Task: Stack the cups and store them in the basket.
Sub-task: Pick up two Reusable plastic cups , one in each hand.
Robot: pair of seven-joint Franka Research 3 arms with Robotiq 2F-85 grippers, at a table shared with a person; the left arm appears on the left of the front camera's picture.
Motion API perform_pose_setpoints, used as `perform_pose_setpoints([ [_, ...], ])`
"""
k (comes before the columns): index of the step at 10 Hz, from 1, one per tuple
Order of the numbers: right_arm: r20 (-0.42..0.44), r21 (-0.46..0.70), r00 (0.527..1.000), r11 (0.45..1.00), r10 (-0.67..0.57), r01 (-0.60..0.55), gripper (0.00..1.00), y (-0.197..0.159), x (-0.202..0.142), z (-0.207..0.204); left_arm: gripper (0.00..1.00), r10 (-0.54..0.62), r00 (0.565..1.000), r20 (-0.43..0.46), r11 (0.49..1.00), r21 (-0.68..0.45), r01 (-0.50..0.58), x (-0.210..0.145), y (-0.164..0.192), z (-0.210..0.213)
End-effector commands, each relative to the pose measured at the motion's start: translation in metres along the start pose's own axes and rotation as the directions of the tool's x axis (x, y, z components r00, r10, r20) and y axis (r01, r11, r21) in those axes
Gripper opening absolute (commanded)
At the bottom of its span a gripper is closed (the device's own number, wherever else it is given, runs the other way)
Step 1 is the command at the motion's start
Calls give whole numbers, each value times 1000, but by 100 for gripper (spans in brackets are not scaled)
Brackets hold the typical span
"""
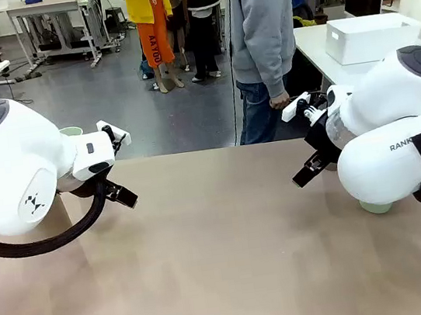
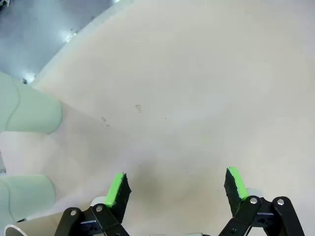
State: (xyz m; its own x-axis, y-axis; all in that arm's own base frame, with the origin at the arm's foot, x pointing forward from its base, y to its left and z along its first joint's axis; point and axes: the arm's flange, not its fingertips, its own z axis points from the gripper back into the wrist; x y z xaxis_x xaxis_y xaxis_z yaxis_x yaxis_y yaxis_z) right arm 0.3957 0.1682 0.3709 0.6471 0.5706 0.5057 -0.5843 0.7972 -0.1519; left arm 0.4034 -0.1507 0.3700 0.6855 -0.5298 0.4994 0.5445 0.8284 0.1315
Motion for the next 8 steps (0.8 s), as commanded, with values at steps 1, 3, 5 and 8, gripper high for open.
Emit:
perform_pose_setpoints([
  [1, 0, 0, 1000, 1000, 0, 0, 100, 0, 0, 0, 100, 0, 1000, 0, 1000, 0, 0, 0, 0, 0],
  [3, 0, 0, 1000, 1000, 0, 0, 100, 0, 0, 0, 100, 0, 1000, 0, 1000, 0, 0, 0, 0, 0],
  [5, 0, 0, 1000, 1000, 0, 0, 100, 0, 0, 0, 100, 0, 1000, 0, 1000, 0, 0, 0, 0, 0],
  [8, 0, 0, 1000, 1000, 0, 0, 100, 0, 0, 0, 100, 0, 1000, 0, 1000, 0, 0, 0, 0, 0],
])
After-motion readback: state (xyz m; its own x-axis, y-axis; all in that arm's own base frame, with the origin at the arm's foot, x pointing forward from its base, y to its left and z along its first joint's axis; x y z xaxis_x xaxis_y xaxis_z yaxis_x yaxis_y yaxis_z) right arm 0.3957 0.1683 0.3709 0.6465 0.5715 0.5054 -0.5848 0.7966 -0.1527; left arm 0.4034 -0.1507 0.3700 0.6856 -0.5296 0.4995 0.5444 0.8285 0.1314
